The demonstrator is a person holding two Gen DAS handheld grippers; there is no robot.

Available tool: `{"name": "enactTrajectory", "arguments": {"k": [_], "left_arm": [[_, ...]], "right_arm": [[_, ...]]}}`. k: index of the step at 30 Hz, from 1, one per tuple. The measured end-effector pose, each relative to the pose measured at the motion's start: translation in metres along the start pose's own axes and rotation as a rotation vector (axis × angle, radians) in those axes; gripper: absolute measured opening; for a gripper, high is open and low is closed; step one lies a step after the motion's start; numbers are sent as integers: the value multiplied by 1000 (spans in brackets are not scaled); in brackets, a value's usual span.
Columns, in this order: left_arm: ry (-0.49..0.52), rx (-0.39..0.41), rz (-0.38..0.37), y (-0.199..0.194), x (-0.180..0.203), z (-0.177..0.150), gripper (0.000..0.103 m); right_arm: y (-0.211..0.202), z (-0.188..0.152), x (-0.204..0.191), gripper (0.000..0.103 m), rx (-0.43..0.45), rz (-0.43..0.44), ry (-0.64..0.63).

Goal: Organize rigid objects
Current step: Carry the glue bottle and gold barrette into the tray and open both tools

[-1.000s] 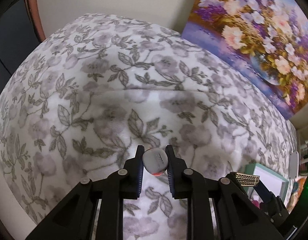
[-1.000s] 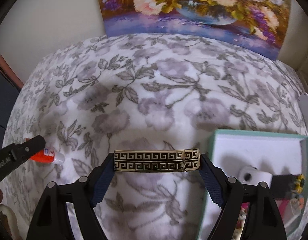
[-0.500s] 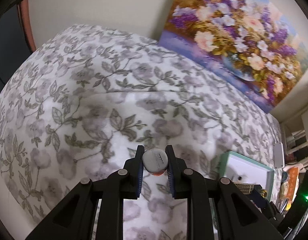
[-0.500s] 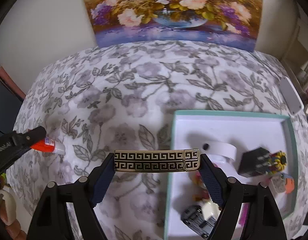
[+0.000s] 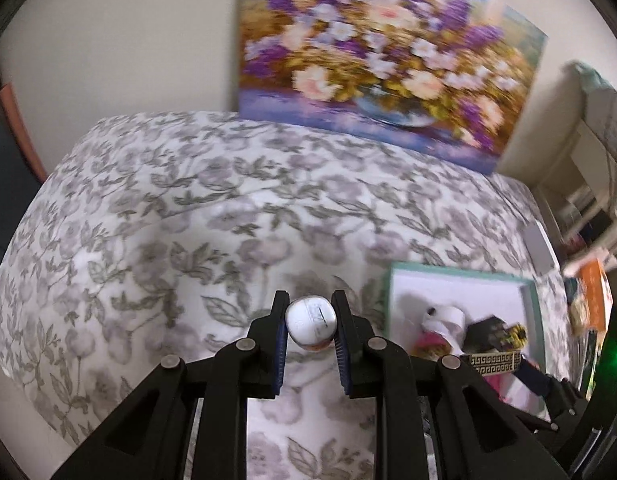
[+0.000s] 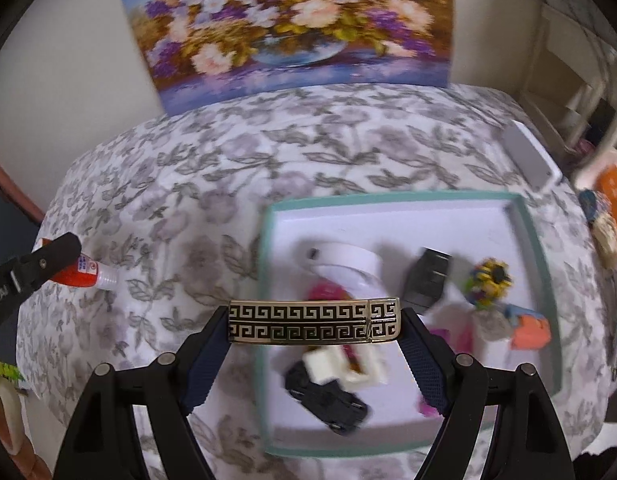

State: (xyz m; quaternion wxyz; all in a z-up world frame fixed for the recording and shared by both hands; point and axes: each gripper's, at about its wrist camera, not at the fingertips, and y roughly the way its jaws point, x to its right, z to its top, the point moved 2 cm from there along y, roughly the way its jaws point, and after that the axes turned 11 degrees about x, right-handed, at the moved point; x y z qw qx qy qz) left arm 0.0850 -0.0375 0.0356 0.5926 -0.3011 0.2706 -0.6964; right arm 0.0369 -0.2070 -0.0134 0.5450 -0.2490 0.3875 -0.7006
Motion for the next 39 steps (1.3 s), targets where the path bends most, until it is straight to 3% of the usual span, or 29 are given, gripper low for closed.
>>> {"name": "enactTrajectory", "arguments": {"k": [9, 16, 28, 39], "left_arm": [[184, -5, -95, -9, 76, -30, 22], [279, -11, -158, -15, 119, -52, 22], [275, -8, -239, -9, 149, -62, 22], [288, 6, -257, 4, 167, -64, 22]], "right_arm": [[-4, -21, 65, 84, -49, -83, 91], [-7, -33, 93, 84, -73, -96, 141], [-1, -46, 112, 84, -108, -113, 145], [10, -52, 116, 84, -141, -100, 171]]}}
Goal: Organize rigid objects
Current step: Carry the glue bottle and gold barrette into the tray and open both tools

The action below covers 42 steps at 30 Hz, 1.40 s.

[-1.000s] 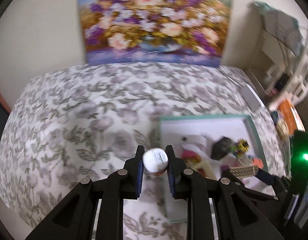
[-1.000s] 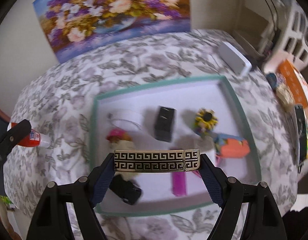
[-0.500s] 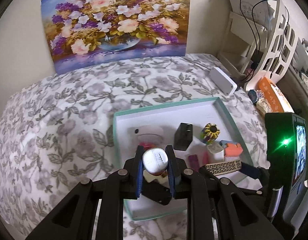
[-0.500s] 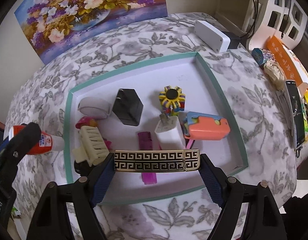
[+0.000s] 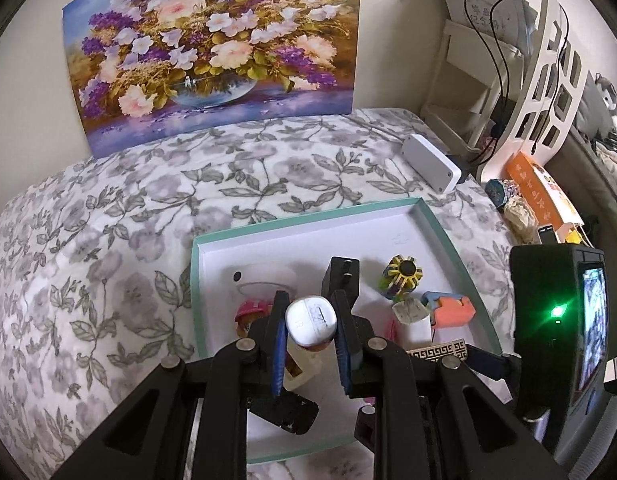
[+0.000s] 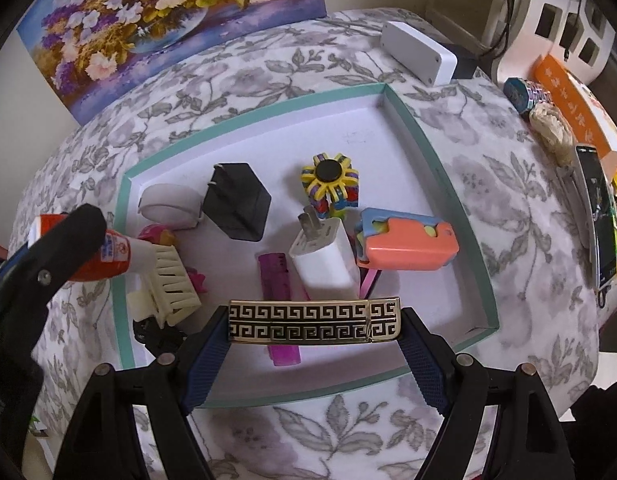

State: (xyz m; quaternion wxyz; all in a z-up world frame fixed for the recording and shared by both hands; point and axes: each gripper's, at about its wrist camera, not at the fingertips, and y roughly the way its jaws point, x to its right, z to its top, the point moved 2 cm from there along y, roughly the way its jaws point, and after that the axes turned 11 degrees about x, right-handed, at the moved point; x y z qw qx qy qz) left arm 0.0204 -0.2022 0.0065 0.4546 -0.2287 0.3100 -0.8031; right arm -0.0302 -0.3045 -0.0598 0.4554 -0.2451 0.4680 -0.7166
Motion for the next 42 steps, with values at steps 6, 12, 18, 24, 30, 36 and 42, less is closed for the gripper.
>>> {"name": "enactTrajectory", "arguments": {"k": [6, 12, 18, 24, 30, 36, 42], "left_arm": [[1, -31, -8, 11, 1, -7, 22], [5, -41, -8, 13, 1, -12, 22], [-21, -50, -2, 9, -9, -16, 26], [-86, -53, 0, 2, -27, -19, 41], [-152, -82, 65, -3, -54, -27, 47], [-198, -110, 173, -10, -87, -40, 60], [-223, -134, 257, -12, -111, -54, 77]], "right_arm": [[8, -5, 5, 84, -16, 3, 5], [14, -9, 6, 84, -30, -5, 1], [19, -12, 4, 84, -47, -7, -2], [20, -14, 3, 84, -55, -18, -15], [22, -18, -1, 84, -69, -27, -33], [23, -20, -2, 84, -72, -39, -33], [21, -21, -4, 86, -47, -37, -43]]}}
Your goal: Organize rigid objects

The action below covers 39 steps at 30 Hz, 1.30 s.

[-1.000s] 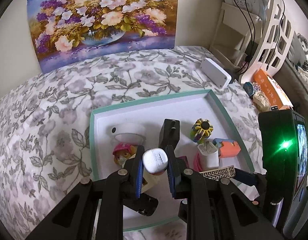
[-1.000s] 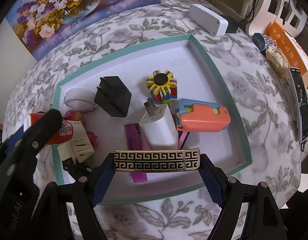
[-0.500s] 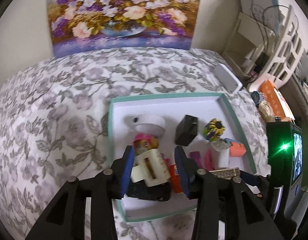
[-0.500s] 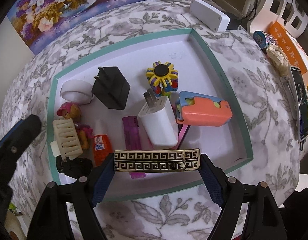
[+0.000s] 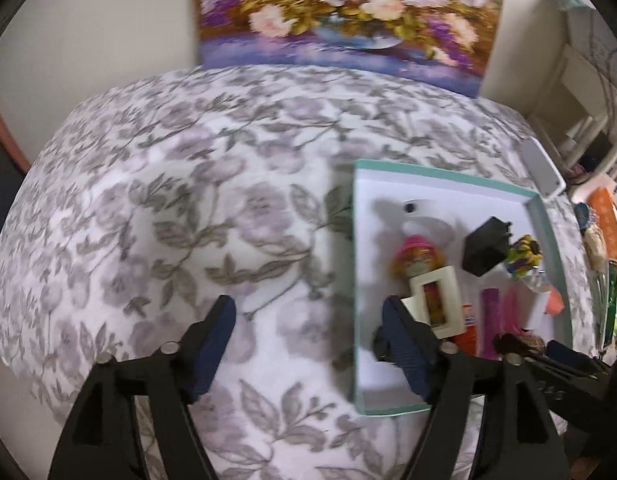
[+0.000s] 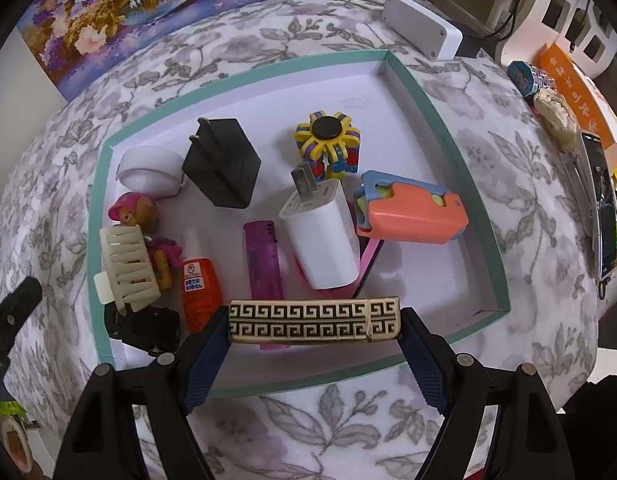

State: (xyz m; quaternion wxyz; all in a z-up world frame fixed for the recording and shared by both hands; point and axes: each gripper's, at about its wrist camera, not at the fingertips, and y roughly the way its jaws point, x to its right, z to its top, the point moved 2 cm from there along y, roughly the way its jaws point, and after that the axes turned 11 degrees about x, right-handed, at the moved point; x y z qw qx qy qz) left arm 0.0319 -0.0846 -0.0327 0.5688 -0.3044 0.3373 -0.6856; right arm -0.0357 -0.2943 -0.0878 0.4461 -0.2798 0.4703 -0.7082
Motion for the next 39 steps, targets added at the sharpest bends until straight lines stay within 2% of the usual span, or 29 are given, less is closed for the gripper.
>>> {"name": "enactTrajectory", "arguments": {"k": [2, 3, 5, 9, 13, 26, 39], "left_arm": [[-11, 0, 20, 1, -7, -1, 79], [-12, 1, 31, 1, -9, -2, 86], [-8, 5, 58, 2, -13, -3, 90], [-3, 14, 82, 2, -19, -3, 92], [-2, 29, 102, -2, -24, -4, 99], [21, 44, 34, -20, -26, -6, 99], [36, 59, 38, -29, -30, -7, 99]], "right_arm": [[-4, 0, -1, 92, 15, -1, -7], [-6, 0, -2, 98, 26, -1, -13], [-10, 0, -5, 103, 43, -1, -26], [-14, -1, -10, 103, 58, -5, -49], [-21, -2, -12, 103, 82, -11, -57], [-47, -9, -19, 103, 163, 6, -35], [-65, -14, -34, 103, 228, 7, -78]]}}
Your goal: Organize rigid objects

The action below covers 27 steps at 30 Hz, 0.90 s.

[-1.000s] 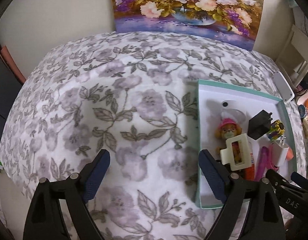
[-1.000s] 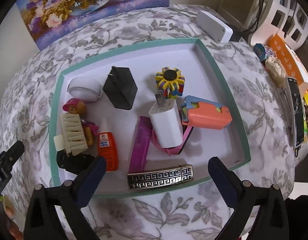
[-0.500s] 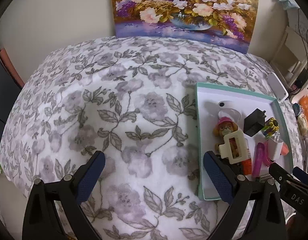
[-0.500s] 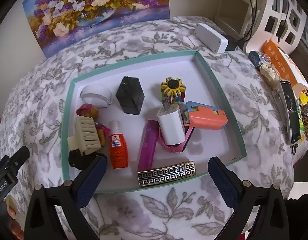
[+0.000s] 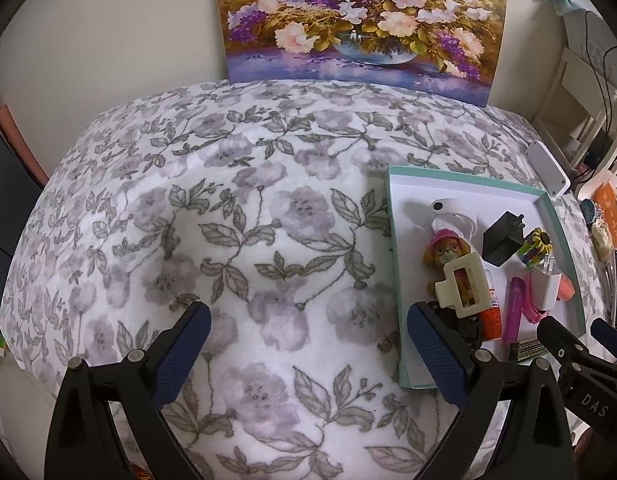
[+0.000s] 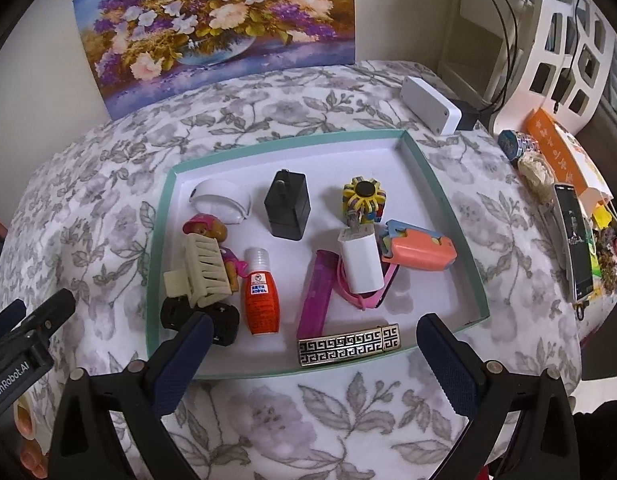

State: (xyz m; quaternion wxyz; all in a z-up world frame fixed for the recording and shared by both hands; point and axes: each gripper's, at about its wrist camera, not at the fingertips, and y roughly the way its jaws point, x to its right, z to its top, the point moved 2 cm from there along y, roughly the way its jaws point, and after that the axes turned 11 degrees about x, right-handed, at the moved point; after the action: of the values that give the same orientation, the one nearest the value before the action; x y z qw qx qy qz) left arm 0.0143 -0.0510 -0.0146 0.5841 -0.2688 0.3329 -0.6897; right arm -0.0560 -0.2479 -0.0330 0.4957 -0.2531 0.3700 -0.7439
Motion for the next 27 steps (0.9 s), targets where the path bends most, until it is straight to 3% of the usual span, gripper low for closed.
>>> {"name": "enactTrajectory", "arguments": {"k": [27], "left_arm": [[29, -30, 8, 12, -6, -2, 99]], "right_arm": [[14, -1, -19, 103, -12, 19, -51]]}}
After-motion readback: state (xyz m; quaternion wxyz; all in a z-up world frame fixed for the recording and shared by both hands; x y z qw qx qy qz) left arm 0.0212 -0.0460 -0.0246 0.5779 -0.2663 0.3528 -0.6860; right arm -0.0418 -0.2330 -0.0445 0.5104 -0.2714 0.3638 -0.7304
